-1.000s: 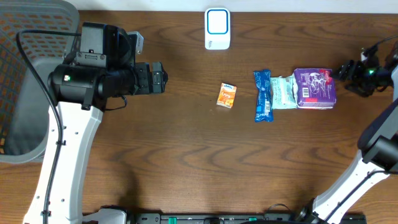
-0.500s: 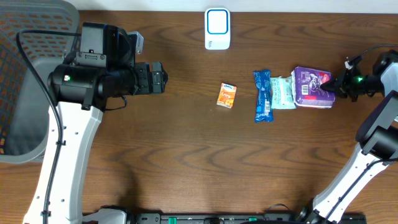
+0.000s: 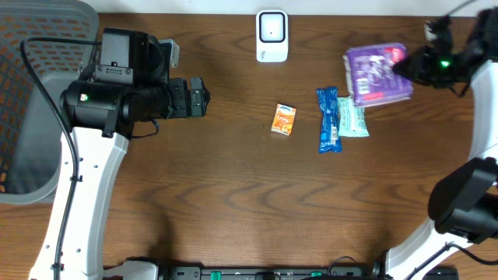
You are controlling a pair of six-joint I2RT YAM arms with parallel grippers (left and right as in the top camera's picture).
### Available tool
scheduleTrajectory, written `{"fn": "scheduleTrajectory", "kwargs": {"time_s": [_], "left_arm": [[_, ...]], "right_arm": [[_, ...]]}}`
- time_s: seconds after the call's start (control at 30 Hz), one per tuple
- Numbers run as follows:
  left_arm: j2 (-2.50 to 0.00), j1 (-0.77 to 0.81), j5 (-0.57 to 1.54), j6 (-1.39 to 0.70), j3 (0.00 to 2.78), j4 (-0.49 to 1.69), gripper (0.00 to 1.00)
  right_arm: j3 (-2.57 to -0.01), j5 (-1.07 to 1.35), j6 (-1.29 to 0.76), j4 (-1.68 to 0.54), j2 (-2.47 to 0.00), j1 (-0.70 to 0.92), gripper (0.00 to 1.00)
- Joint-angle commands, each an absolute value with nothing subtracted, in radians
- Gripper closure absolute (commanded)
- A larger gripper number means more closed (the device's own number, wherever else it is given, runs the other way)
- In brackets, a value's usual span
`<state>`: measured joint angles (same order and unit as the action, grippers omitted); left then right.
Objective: Scan the item barcode
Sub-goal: 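Grasp the red-purple pack with the right gripper and lift it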
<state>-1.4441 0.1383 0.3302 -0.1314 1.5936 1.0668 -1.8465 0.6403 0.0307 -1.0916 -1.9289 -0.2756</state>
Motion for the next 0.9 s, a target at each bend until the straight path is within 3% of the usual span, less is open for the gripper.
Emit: {"fn": "scheduleTrajectory", "kwargs": {"time_s": [0.0,0.1,0.23,0.37,0.47,0.77,0.87], "left_arm": [[-1.446,0.136,0.321,-0.133,1.592,1.069,0.02],[-1.446,0.136,0.321,-0.133,1.592,1.068,0.02],[-1.446,0.136,0.321,-0.133,1.592,1.069,0.02],[-1.446,0.136,0.321,-0.133,1.592,1.069,0.02],[-1.446,0.136,0.321,-0.133,1.592,1.068,0.02],[-1.446,0.136,0.321,-0.133,1.592,1.069,0.02],[-1.446,0.136,0.321,-0.133,1.592,1.068,0.02]], "right_arm": [[-1.851,0.664,-0.108,-1.064,-1.94,-0.178,0.99],[-1.851,0.629,-0.224,-0.991,-1.947,-0.059,0.99],[-1.851,0.387,-0.363,-0.957,-1.947,0.071,0.99],[-1.85,0.197,-0.363,-0.995,-1.95,0.168,0.99],[-1.843,-0.093,-0.385,-1.015,-1.95,0.265,0.99],[-1.848,-0.476,-0.369,-1.033,-1.936,0.13,0.99],[-1.848,-0.72,-0.342,-1.08,-1.935,0.064,0.99]]}}
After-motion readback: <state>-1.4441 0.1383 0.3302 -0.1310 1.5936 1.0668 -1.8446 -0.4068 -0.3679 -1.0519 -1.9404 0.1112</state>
